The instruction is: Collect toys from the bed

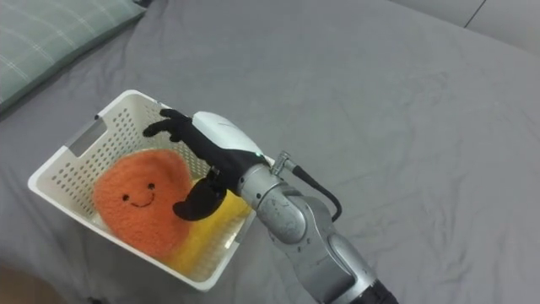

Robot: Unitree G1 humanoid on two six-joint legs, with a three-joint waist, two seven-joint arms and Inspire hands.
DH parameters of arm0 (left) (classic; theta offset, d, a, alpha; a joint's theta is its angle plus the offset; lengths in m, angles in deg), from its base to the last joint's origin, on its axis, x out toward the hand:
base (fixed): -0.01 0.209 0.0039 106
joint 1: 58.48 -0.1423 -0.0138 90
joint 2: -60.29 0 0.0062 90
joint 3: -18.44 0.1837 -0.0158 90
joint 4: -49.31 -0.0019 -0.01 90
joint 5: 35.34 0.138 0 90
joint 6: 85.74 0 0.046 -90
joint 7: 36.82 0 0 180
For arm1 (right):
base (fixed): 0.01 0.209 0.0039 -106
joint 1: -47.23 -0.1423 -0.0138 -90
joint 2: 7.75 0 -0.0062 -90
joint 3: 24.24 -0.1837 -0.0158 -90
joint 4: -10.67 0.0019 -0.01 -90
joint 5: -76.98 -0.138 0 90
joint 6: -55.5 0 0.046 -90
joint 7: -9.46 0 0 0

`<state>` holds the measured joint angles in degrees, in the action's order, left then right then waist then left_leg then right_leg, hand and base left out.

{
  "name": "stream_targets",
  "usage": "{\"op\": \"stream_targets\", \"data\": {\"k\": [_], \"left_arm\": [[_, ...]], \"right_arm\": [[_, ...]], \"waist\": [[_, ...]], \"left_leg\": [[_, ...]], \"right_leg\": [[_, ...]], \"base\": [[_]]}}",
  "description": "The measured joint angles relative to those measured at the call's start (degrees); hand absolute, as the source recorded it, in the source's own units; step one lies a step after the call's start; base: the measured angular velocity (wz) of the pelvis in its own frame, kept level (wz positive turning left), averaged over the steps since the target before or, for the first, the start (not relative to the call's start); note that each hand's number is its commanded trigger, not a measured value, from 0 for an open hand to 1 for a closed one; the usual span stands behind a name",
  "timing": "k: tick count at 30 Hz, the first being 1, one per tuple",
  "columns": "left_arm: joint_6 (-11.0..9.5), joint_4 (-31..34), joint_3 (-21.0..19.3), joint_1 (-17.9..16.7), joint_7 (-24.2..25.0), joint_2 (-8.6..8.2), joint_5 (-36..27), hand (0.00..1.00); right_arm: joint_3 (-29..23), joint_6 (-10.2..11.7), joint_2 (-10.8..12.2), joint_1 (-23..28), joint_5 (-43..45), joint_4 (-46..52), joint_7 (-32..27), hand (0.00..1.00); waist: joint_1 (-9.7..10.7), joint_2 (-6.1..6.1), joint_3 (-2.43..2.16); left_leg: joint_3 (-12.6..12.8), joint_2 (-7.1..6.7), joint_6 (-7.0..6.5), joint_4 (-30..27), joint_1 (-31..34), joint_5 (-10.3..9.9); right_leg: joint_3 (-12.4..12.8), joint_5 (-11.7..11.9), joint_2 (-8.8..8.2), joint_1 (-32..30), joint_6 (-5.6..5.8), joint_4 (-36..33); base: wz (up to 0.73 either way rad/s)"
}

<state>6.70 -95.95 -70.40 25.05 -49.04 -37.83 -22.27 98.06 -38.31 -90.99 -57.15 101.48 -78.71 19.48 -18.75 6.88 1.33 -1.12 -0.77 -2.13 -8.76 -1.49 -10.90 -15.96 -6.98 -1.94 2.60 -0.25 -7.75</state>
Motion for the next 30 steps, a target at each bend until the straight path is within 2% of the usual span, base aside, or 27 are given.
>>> {"op": "stream_targets", "data": {"k": [4, 7, 11, 14, 16, 20, 22, 27, 30], "left_arm": [[-0.01, -0.6, -1.49, 0.08, 0.06, -0.12, 0.16, 0.0], [0.01, -0.87, -2.43, 0.04, 0.07, -0.28, 0.13, 0.0], [0.04, -1.01, -3.36, -0.93, 0.3, -0.5, -0.13, 0.0], [0.01, -2.81, -3.39, -0.95, 0.24, -0.66, -1.09, 0.0], [0.0, -3.26, -4.51, -1.15, 0.23, -0.87, -1.04, 0.0], [-0.06, -3.25, -5.96, -1.98, 0.02, -1.5, -1.02, 0.0], [-0.05, -3.25, -6.1, -2.68, -0.13, -1.51, -1.04, 0.0], [-0.05, -3.42, -6.02, -3.54, -0.87, -1.6, -2.36, 0.0], [-0.06, -3.95, -6.75, -3.98, -1.02, -1.65, -2.3, 0.0]], "right_arm": [[-2.56, 0.21, -0.36, 0.02, -0.02, 0.28, -0.74, 0.0], [-5.18, 0.75, -0.39, 0.92, -0.67, 0.3, -3.45, 0.0], [-8.26, 1.41, -0.39, 4.67, -1.79, 0.82, -6.28, 0.0], [-9.89, 1.56, -0.81, 5.86, -2.63, 1.05, -7.15, 0.0], [-13.48, 3.12, -0.89, 7.07, -4.48, 1.12, -7.86, 0.0], [-19.56, 4.34, -1.05, 8.31, -6.51, 1.64, -10.45, 0.0], [-21.49, 4.86, -1.67, 9.87, -7.35, 1.65, -12.69, 0.0], [-24.82, 5.8, -1.68, 12.36, -11.04, 1.59, -15.74, 0.0], [-28.12, 6.26, -1.72, 14.34, -14.86, 1.57, -18.1, 0.0]], "waist": [[0.86, -0.03, -0.02], [1.72, -0.21, -0.15], [3.79, -0.52, -0.4], [5.5, -1.27, -0.69], [6.94, -2.14, -0.67], [8.29, -2.53, -0.78], [9.35, -2.74, -1.05], [11.77, -2.88, -1.08], [12.44, -2.98, -1.03]], "left_leg": [[0.23, 0.04, 0.0, 0.03, 0.01, 0.0], [0.48, 0.03, 0.0, 0.0, -0.09, 0.0], [0.84, 0.06, 0.0, -0.1, -0.73, 0.01], [1.15, 0.09, -0.03, -0.1, -1.28, 0.02], [1.51, 0.08, -0.04, -0.09, -1.77, 0.02], [2.65, 0.32, -0.04, 0.09, -1.94, 0.02], [3.33, 0.39, -0.01, 0.09, -2.25, 0.03], [3.86, 0.64, 0.0, -0.05, -2.37, 0.03], [4.29, 0.72, -0.02, 0.18, -2.89, 0.02]], "right_leg": [[0.07, 0.0, -0.01, -0.01, 0.0, 0.03], [0.24, 0.0, -0.02, -0.03, 0.0, 0.03], [0.36, 0.0, -0.05, 0.58, 0.0, 0.04], [0.82, 0.0, -0.11, 0.93, 0.01, 0.0], [1.08, -0.01, -0.12, 1.38, 0.02, -0.01], [1.81, -0.01, -0.09, 1.34, 0.05, -0.08], [2.18, 0.0, 0.02, 1.32, 0.03, -0.3], [3.14, 0.01, 0.08, 1.19, 0.02, -0.5], [3.3, 0.01, 0.08, 1.18, 0.03, -0.91]], "base": [[0.0], [-0.04], [0.0], [-0.08], [-0.03], [-0.12], [-0.14], [-0.06], [-0.07]]}}
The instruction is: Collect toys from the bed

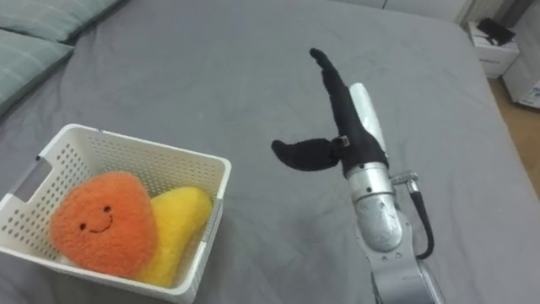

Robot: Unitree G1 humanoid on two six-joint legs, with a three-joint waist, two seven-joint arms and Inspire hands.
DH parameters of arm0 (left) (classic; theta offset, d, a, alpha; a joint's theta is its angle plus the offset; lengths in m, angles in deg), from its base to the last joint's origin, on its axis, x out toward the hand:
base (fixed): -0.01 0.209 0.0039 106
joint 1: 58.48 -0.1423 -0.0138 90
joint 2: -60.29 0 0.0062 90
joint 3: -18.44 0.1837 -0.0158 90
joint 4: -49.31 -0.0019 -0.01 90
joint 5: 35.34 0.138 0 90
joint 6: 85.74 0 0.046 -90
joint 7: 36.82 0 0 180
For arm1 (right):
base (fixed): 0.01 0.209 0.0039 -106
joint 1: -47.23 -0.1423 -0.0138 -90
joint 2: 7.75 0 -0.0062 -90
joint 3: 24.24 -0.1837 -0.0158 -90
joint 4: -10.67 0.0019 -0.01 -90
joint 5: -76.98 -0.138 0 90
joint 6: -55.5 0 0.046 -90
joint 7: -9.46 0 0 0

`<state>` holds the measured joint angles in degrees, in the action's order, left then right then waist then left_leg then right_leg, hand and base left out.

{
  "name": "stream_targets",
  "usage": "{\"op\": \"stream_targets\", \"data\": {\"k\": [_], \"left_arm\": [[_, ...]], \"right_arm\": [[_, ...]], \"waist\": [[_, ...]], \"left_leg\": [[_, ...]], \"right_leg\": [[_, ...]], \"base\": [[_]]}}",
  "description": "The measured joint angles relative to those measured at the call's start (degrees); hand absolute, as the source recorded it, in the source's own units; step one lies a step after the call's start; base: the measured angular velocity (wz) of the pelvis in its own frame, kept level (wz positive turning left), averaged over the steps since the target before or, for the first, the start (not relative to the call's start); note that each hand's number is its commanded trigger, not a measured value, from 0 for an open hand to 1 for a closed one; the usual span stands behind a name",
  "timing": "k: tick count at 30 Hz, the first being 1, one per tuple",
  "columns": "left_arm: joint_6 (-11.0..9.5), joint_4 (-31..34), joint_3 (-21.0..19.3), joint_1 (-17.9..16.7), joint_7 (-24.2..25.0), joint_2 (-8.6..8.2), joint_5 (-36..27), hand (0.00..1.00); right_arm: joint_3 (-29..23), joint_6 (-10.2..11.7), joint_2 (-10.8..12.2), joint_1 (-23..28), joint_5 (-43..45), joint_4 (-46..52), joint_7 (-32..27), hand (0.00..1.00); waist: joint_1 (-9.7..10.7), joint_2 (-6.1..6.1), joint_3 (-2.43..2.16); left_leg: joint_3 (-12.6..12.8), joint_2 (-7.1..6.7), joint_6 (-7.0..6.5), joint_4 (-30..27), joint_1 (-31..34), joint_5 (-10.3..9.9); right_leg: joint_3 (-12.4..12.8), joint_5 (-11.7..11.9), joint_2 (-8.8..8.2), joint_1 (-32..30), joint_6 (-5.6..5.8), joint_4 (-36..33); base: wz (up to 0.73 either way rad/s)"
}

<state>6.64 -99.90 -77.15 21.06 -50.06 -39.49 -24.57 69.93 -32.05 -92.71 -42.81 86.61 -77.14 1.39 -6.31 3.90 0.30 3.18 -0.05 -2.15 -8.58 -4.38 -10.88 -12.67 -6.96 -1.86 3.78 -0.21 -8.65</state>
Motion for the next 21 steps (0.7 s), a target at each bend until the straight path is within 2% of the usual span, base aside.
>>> {"op": "stream_targets", "data": {"k": [3, 6, 9, 12, 16, 18, 21], "left_arm": [[0.0, -0.31, 0.02, -0.61, -0.65, -0.12, -0.05, 0.0], [0.02, -0.47, -0.06, -1.88, -1.71, -0.3, -0.05, 0.0], [0.06, -0.22, -0.4, -2.5, -1.97, -0.42, -0.02, 0.0], [0.14, -0.11, -0.59, -3.25, -2.88, -0.48, -0.07, 0.0], [0.21, -0.52, -1.03, -3.67, -3.79, -0.64, -1.67, 0.0], [0.22, -0.53, -1.22, -4.14, -4.15, -0.67, -1.75, 0.0], [0.21, -0.99, -1.33, -4.55, -4.39, -0.7, -2.71, 0.0]], "right_arm": [[-3.02, 0.22, -0.01, 1.1, -5.34, -0.24, -2.06, 0.0], [-5.29, 1.69, -0.01, 1.95, -9.65, -4.26, -4.27, 0.0], [-7.7, 1.69, -0.01, 3.57, -13.98, -8.31, -6.52, 0.0], [-9.53, 1.8, 0.04, 3.95, -18.89, -11.43, -8.87, 0.0], [-12.27, 2.85, 0.26, 5.82, -25.16, -15.57, -12.27, 0.0], [-13.13, 3.89, 0.48, 7.12, -32.31, -19.2, -14.14, 0.0], [-15.03, 4.23, 1.69, 7.79, -39.51, -25.96, -15.08, 0.0]], "waist": [[1.4, -0.3, 0.09], [2.93, -0.56, -0.04], [3.62, -0.69, -0.06], [5.34, -0.67, -0.08], [6.04, -0.73, -0.03], [6.88, -0.69, -0.03], [8.44, -0.79, 0.02]], "left_leg": [[0.45, 0.03, -0.01, 0.01, -0.21, -0.01], [1.45, 0.22, -0.01, -0.04, -0.73, -0.04], [2.03, 0.29, 0.0, 0.15, -0.78, -0.05], [2.57, 0.31, 0.01, 0.07, -0.53, -0.04], [3.9, 0.57, 0.08, 0.48, -1.05, -0.1], [4.23, 0.41, 0.17, 0.48, -1.13, -0.21], [4.3, 0.5, 0.18, 0.47, -1.06, -0.22]], "right_leg": [[0.69, 0.0, 0.04, -0.05, 0.0, 0.0], [1.67, 0.01, 0.28, 0.02, -0.01, -0.03], [2.46, 0.02, 0.42, -0.4, -0.02, -0.12], [3.28, 0.05, 0.58, -0.89, -0.04, -0.18], [4.62, 0.15, 0.92, -0.99, -0.05, -0.08], [5.01, 0.16, 1.08, -1.03, -0.05, 0.05], [5.06, 0.12, 1.08, -1.12, -0.09, 0.07]], "base": [[-0.09], [-0.15], [-0.12], [-0.09], [-0.16], [-0.1], [0.0]]}}
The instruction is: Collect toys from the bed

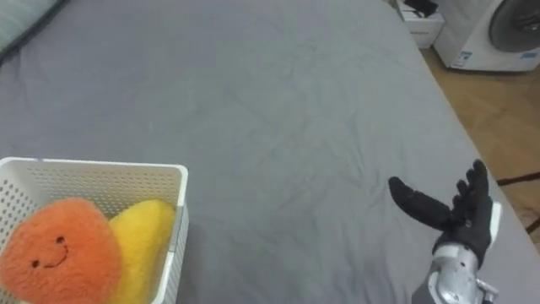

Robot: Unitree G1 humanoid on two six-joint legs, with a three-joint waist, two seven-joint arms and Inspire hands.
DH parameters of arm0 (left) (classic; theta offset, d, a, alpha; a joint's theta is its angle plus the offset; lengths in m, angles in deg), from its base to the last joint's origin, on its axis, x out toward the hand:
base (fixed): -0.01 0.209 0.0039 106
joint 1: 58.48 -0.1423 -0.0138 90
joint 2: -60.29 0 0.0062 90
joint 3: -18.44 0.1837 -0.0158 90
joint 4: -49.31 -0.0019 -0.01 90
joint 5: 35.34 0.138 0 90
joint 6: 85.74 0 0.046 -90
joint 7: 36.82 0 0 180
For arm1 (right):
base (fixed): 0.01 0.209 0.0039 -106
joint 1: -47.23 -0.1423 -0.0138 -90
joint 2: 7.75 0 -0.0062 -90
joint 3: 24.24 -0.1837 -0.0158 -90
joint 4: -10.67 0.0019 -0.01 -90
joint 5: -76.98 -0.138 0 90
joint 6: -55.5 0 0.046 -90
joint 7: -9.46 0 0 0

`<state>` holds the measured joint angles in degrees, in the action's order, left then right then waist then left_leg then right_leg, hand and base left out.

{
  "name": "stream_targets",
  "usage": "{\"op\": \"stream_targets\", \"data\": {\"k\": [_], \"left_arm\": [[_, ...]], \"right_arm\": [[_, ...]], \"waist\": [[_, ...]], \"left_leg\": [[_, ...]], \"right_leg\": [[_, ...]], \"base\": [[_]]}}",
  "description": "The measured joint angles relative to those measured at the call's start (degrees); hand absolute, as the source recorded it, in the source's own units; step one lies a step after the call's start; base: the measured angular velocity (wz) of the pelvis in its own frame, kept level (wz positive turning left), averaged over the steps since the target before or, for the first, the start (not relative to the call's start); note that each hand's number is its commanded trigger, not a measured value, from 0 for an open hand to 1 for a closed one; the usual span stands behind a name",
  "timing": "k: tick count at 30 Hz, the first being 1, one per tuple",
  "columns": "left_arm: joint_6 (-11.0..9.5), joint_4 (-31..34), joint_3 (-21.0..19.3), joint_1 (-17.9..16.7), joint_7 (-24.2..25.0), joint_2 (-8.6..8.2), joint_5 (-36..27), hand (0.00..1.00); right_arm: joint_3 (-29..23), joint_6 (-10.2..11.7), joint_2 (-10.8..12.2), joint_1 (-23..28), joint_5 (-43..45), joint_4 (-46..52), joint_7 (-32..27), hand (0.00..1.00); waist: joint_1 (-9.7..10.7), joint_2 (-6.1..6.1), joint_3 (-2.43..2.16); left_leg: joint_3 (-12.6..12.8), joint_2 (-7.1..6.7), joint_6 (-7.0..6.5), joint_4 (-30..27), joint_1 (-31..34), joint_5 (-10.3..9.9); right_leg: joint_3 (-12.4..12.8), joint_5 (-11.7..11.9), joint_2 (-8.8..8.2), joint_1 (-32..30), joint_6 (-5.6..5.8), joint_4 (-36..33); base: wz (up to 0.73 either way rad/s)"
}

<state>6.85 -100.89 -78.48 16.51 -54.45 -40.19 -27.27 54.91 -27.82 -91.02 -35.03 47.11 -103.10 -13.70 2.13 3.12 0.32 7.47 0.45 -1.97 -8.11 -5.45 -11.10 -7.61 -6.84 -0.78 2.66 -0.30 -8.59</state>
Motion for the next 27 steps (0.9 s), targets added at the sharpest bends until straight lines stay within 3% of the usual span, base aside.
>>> {"op": "stream_targets", "data": {"k": [8, 11, 15, 19, 23, 27], "left_arm": [[-0.02, -0.51, -2.43, -1.1, -0.02, -0.27, -0.02, 0.0], [-0.01, -0.69, -3.06, -1.55, 0.02, -0.3, 0.01, 0.0], [-0.01, -0.98, -4.02, -1.52, 0.29, -0.5, 0.01, 0.0], [0.0, -1.09, -4.68, -1.5, 1.12, -0.55, 0.26, 0.0], [0.41, -0.9, -6.23, -1.34, 2.09, -0.76, 1.85, 0.0], [1.34, -0.68, -5.41, -1.23, 2.81, -0.77, 2.9, 0.0]], "right_arm": [[-6.57, 0.84, 1.88, 2.02, -17.7, -22.12, 0.55, 0.0], [-6.98, 0.85, 2.04, 3.21, -19.16, -30.15, 2.69, 0.0], [-8.02, 0.69, 2.42, 3.6, -16.23, -40.51, 4.65, 0.0], [-7.85, -1.36, 2.53, 3.75, -11.92, -47.42, 8.54, 0.0], [-2.98, -5.18, 2.54, 3.68, -4.8, -52.4, 14.15, 0.0], [2.43, -6.97, 2.72, 2.73, 2.64, -52.48, 17.55, 0.0]], "waist": [[2.13, -0.4, -0.01], [3.04, -0.62, -0.05], [3.27, -1.15, 0.21], [3.35, -1.09, 0.05], [2.1, -1.13, -0.17], [1.81, -1.46, -0.36]], "left_leg": [[0.74, 0.0, 0.06, 0.36, -0.2, -0.03], [0.8, 0.01, 0.08, 0.39, -0.24, -0.04], [0.72, 0.13, 0.1, 0.35, -0.26, -0.07], [0.66, 0.03, 0.1, 0.49, -0.22, -0.07], [0.69, 0.04, 0.11, 0.43, -0.27, -0.09], [0.44, -0.03, 0.12, 0.37, -0.28, -0.17]], "right_leg": [[1.17, -0.08, 0.28, -0.38, -0.04, -0.13], [1.39, -0.11, 0.32, -0.43, -0.05, -0.15], [1.46, -0.46, 0.2, -0.94, 0.05, -0.19], [1.44, -0.47, 0.19, -0.58, 0.06, -0.28], [1.39, -0.45, 0.24, -0.65, 0.04, -0.14], [1.0, -0.44, 0.24, -0.43, 0.04, -0.19]], "base": [[-0.05], [-0.02], [-0.01], [0.0], [0.0], [0.02]]}}
